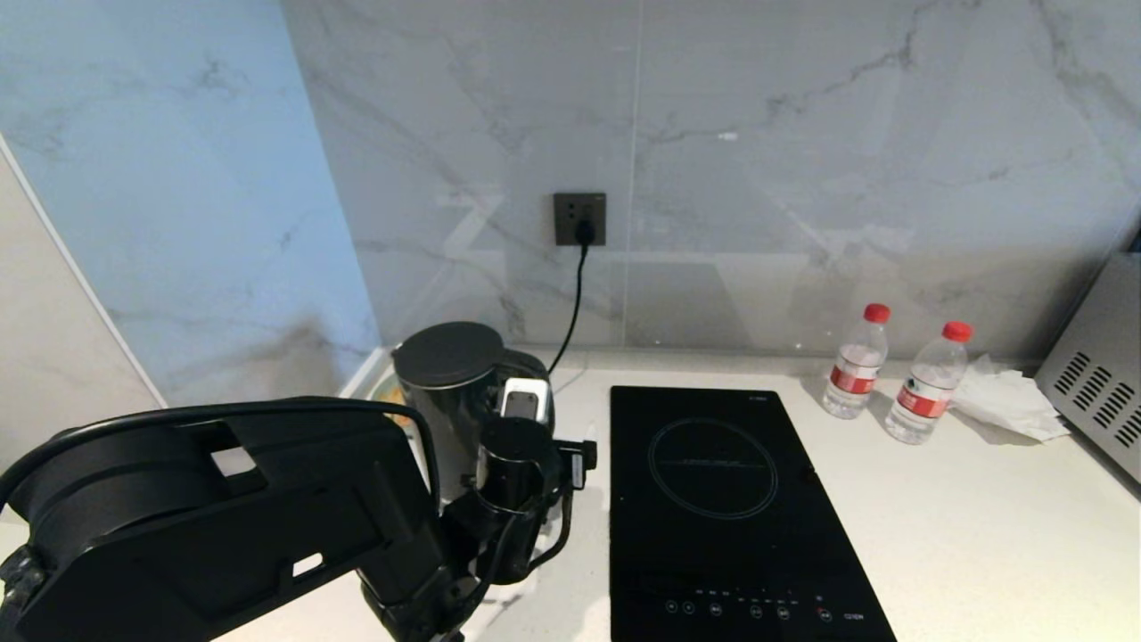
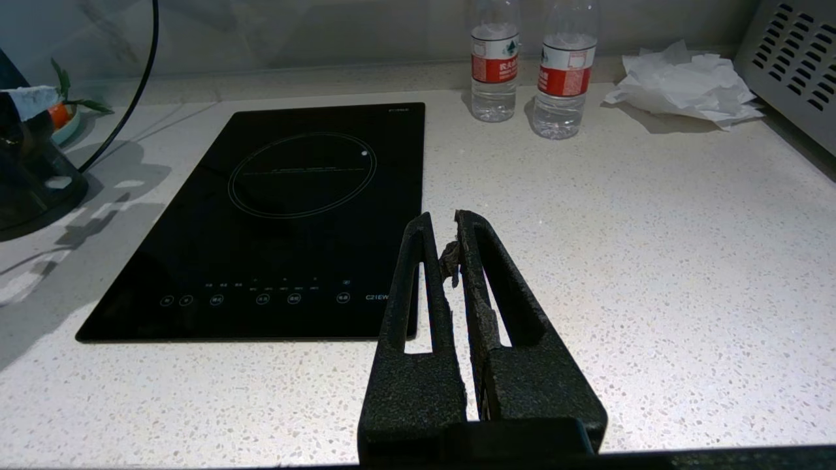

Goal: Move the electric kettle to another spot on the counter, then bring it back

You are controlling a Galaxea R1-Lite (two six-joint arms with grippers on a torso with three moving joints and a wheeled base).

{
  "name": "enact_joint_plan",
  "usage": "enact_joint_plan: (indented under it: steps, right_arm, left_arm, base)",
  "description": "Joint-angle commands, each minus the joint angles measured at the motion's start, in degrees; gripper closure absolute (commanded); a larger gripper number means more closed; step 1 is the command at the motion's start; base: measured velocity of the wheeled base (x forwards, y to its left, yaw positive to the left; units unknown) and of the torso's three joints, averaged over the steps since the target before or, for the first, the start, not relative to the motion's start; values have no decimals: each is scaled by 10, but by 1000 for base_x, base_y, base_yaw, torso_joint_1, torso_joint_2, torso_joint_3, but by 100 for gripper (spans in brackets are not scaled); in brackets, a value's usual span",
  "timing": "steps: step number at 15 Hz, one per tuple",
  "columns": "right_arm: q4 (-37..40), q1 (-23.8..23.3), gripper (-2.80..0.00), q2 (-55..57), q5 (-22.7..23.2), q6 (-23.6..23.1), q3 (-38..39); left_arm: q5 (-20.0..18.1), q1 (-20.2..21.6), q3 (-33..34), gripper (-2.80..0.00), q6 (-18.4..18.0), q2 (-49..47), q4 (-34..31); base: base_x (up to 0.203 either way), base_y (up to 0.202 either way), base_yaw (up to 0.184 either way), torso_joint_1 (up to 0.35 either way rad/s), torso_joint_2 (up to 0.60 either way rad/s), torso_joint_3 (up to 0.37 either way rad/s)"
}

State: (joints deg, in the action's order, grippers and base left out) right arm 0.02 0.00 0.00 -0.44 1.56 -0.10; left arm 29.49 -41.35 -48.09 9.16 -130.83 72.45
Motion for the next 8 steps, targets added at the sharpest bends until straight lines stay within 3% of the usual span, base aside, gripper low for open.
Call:
enact_joint_plan:
  steps: [1, 5, 8]
  right_arm:
    - [0, 0, 0, 0, -1, 0, 0]
    - [0, 0, 0, 0, 0, 0, 0]
    - [0, 0, 0, 0, -1, 0, 0]
  left_arm:
    - [1, -1, 21, -280, 6, 15, 4]
    - [3, -7, 49, -280, 14, 24, 5]
    - [1, -17, 89, -280, 11, 19, 84]
  base:
    - [0, 0, 0, 0, 0, 0]
    - [0, 0, 0, 0, 0, 0]
    - [0, 0, 0, 0, 0, 0]
